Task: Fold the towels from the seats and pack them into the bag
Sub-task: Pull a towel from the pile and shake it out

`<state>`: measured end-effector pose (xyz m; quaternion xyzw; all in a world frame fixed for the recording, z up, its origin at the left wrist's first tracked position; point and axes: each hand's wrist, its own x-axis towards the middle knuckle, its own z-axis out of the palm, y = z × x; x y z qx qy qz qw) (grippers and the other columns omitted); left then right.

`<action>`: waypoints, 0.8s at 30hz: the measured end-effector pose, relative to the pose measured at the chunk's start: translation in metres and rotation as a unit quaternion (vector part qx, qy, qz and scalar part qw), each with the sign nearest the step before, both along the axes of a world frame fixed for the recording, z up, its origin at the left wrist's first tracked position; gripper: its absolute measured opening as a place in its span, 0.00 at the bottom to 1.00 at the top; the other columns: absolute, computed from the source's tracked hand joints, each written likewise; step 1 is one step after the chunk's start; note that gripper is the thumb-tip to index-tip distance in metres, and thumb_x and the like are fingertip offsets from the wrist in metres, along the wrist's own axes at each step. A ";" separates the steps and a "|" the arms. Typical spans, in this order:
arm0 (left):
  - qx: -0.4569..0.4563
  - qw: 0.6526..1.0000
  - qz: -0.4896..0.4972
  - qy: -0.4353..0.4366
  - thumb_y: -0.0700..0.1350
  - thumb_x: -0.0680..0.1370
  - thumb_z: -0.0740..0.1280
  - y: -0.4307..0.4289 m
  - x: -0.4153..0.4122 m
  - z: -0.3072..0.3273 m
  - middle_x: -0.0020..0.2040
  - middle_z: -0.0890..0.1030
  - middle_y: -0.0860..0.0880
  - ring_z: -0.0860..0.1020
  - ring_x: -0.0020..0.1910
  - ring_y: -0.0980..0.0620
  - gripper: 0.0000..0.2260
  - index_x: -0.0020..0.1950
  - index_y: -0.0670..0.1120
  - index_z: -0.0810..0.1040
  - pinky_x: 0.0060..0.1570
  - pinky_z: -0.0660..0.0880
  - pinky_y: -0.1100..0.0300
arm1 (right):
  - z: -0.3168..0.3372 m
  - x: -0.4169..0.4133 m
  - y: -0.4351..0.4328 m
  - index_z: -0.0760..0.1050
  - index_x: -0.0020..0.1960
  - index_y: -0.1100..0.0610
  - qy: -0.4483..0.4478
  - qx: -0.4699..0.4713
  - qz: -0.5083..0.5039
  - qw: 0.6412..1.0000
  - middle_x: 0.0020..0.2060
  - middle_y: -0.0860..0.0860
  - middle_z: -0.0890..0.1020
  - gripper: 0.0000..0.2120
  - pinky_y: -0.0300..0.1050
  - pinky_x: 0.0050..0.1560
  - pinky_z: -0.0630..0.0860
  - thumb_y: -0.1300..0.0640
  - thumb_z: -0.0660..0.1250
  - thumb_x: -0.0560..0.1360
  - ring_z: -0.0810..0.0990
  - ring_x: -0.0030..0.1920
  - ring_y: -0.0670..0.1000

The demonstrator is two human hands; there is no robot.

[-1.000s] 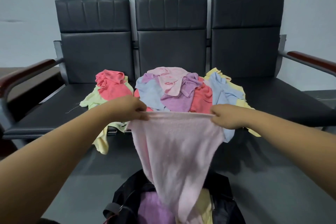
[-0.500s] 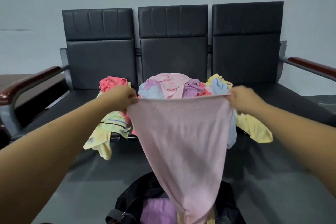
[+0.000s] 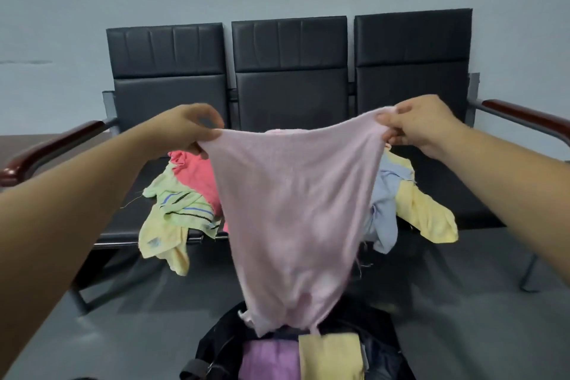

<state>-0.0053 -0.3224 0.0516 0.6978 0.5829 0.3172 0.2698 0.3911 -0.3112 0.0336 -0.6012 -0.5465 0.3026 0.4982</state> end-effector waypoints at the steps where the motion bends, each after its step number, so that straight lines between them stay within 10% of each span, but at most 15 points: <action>1: -0.014 0.997 -0.026 -0.069 0.35 0.80 0.67 -0.001 0.005 0.000 0.35 0.80 0.44 0.79 0.29 0.50 0.04 0.52 0.44 0.77 0.34 0.81 0.59 | 0.001 -0.001 0.000 0.76 0.56 0.60 0.010 0.008 0.001 1.000 0.40 0.58 0.82 0.10 0.45 0.41 0.83 0.61 0.73 0.77 0.83 0.32 0.47; 7: -0.052 0.960 -0.129 -0.244 0.33 0.81 0.61 -0.013 0.036 0.015 0.40 0.83 0.47 0.83 0.37 0.52 0.09 0.48 0.41 0.80 0.38 0.81 0.64 | 0.012 -0.016 -0.006 0.78 0.56 0.63 0.073 0.024 0.039 0.996 0.44 0.60 0.82 0.06 0.44 0.45 0.83 0.62 0.68 0.80 0.82 0.38 0.49; 12: -0.093 0.963 -0.217 -0.131 0.33 0.79 0.66 -0.024 0.061 0.017 0.58 0.84 0.40 0.82 0.60 0.46 0.14 0.64 0.38 0.78 0.58 0.79 0.58 | 0.012 -0.029 -0.014 0.80 0.56 0.64 0.028 0.032 0.059 0.997 0.38 0.57 0.80 0.08 0.42 0.37 0.81 0.65 0.71 0.77 0.80 0.31 0.48; 19: 0.021 0.985 -0.172 0.025 0.44 0.81 0.68 -0.037 0.098 0.015 0.44 0.87 0.45 0.86 0.43 0.50 0.09 0.52 0.38 0.82 0.39 0.79 0.66 | 0.012 -0.059 -0.039 0.81 0.43 0.65 0.011 0.026 0.165 0.986 0.38 0.64 0.80 0.10 0.41 0.39 0.83 0.74 0.63 0.77 0.83 0.36 0.55; 24: 0.050 0.983 -0.172 0.028 0.44 0.80 0.70 -0.040 0.107 0.009 0.39 0.86 0.46 0.83 0.36 0.55 0.07 0.50 0.41 0.84 0.34 0.75 0.67 | 0.013 -0.074 -0.062 0.86 0.47 0.60 -0.136 0.017 0.292 0.946 0.40 0.57 0.87 0.08 0.35 0.42 0.79 0.55 0.78 0.72 0.86 0.42 0.51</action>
